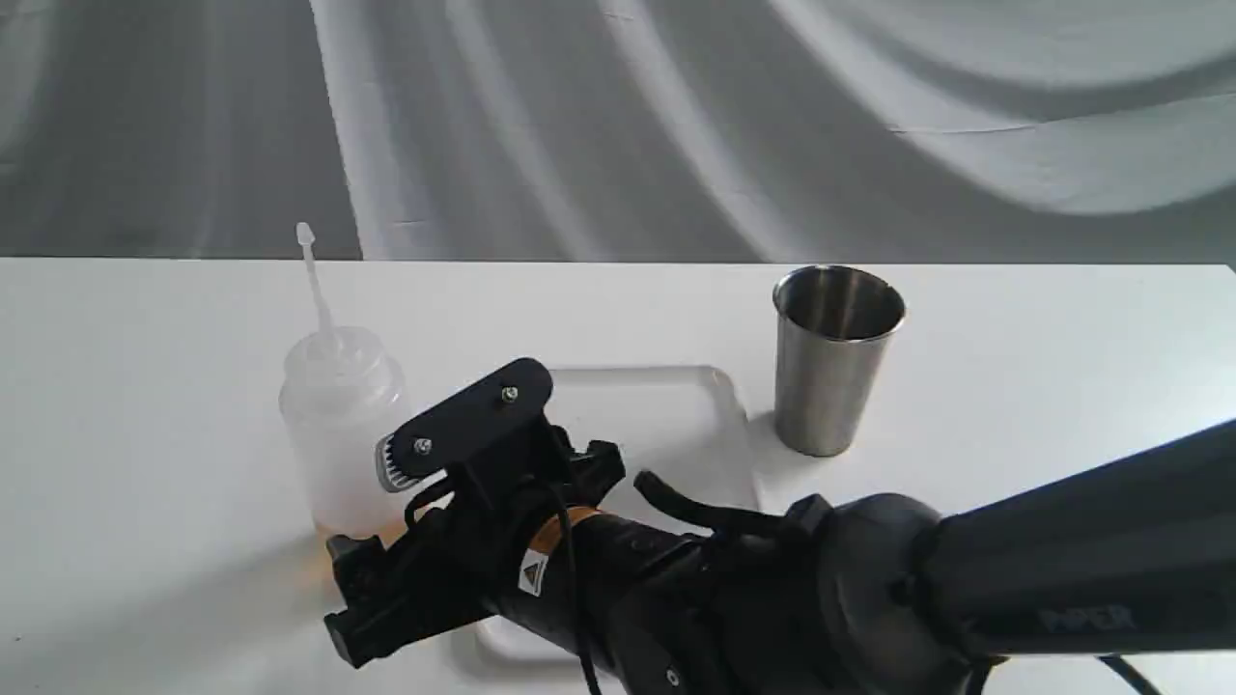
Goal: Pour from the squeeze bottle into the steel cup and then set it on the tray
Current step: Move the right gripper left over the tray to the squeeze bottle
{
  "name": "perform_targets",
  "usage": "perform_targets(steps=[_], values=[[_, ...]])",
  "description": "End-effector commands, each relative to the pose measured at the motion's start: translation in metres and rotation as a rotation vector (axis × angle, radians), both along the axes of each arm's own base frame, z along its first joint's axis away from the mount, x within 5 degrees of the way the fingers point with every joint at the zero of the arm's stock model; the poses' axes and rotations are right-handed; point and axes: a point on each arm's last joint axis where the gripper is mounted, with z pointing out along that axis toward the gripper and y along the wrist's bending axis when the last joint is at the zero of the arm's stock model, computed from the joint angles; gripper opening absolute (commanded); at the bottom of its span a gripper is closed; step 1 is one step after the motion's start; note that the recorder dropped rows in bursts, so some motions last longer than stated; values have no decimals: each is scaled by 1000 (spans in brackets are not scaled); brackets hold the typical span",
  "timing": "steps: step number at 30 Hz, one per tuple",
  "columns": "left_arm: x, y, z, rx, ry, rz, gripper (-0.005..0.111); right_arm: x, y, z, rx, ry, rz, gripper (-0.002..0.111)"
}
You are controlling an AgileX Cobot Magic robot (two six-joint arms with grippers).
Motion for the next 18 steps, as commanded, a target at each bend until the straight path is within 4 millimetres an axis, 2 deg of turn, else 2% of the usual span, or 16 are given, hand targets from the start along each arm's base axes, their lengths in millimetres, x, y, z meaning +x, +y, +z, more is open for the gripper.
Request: perform_targets(steps=[1, 4, 13, 18], values=[[0, 0, -1, -2, -7, -3, 8, 2, 0, -7, 7, 6, -19, 87], [0, 0, -1, -2, -7, -3, 8, 5, 3, -7, 6, 6, -16, 87], [0, 0, -1, -2, -7, -3, 8, 19, 15, 14, 60, -36, -23, 87], [0, 0, -1, -2, -7, -3, 8, 19, 14, 0, 48, -1, -42, 87]])
